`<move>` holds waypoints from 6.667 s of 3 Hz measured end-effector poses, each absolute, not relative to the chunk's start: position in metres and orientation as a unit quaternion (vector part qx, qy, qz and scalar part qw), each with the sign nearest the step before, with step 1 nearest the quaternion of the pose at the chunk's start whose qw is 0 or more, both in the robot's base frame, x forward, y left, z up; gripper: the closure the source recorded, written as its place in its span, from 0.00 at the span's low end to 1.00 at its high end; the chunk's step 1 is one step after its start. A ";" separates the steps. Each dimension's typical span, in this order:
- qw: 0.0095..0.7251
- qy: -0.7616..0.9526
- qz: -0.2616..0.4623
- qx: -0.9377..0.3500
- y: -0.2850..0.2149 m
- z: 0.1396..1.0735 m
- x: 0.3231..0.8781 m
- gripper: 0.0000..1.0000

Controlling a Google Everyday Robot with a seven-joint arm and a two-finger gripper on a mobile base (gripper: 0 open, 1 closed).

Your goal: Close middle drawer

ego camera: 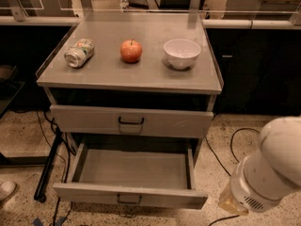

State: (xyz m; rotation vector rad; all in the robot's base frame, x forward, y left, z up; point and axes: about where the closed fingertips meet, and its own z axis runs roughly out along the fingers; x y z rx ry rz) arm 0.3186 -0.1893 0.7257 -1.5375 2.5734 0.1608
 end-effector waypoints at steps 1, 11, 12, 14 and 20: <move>0.053 0.864 0.068 -0.496 -0.180 0.678 0.316 1.00; 0.062 0.897 0.173 -0.403 -0.116 0.467 0.385 1.00; 0.072 0.894 0.180 -0.405 -0.103 0.441 0.405 1.00; 0.072 0.893 0.180 -0.405 -0.098 0.431 0.414 0.82; 0.072 0.893 0.180 -0.405 -0.098 0.431 0.413 0.12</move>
Offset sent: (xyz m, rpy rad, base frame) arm -0.0025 0.0084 -0.0420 0.0062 0.0402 -0.0235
